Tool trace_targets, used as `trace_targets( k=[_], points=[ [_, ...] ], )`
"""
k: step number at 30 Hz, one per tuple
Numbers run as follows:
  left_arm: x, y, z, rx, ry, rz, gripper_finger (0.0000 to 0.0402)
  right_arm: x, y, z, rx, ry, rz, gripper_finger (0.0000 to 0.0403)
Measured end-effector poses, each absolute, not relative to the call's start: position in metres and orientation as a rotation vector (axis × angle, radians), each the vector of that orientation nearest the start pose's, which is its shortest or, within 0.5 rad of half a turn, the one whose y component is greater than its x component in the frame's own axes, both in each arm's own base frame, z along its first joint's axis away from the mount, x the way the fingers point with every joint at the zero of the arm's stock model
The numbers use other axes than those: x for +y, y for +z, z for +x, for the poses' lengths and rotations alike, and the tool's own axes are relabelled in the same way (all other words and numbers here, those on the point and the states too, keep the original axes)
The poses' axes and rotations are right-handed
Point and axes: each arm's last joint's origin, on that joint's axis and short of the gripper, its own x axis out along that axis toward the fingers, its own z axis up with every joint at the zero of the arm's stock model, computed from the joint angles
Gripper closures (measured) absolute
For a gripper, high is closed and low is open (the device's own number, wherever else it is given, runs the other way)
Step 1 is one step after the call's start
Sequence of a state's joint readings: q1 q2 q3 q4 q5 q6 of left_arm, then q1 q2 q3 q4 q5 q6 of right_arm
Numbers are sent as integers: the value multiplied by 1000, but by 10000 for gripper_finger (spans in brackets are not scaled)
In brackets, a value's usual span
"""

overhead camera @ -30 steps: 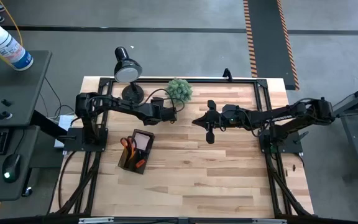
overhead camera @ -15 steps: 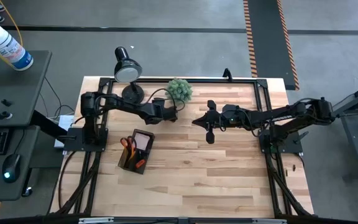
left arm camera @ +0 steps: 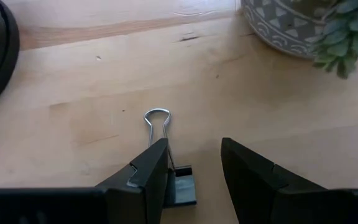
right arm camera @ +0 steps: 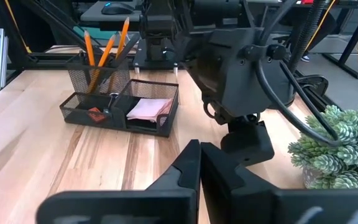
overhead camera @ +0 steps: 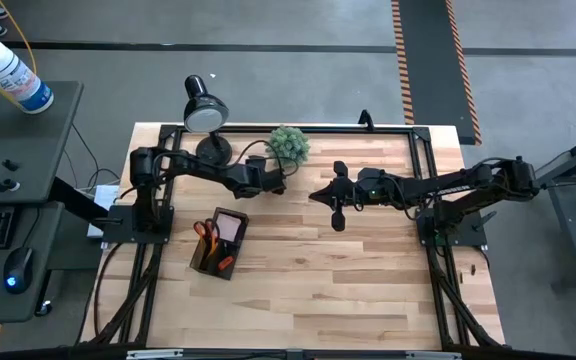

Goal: Pick and place office supplies into organizer
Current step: Put the black binder clip into the desk organizer

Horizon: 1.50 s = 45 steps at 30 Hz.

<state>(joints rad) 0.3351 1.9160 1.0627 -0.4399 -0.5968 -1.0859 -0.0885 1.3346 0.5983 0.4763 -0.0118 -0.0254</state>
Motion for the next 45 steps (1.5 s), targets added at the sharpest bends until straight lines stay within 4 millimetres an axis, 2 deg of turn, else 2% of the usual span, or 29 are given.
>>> trace_targets(
  k=[15,18,23,27,32,38,45],
  points=[
    [135,98,316,798,1433,-669,269,-24,215,272,261,-72,-12,400],
    [131,99,317,791,1428,-649,300,-24,215,272,261,-71,-12,397],
    [126,102,323,824,1376,-578,389,-24,215,272,264,-71,-12,399],
    [124,102,323,851,1352,-565,390,-24,215,272,264,-71,-12,402],
    [114,103,326,887,1305,-532,399,-24,215,272,265,-71,-12,399],
    [88,108,327,933,1262,-474,401,-24,215,272,269,-79,-18,401],
    [52,129,326,926,1196,-482,401,-24,215,272,269,-80,-18,402]
  ],
)
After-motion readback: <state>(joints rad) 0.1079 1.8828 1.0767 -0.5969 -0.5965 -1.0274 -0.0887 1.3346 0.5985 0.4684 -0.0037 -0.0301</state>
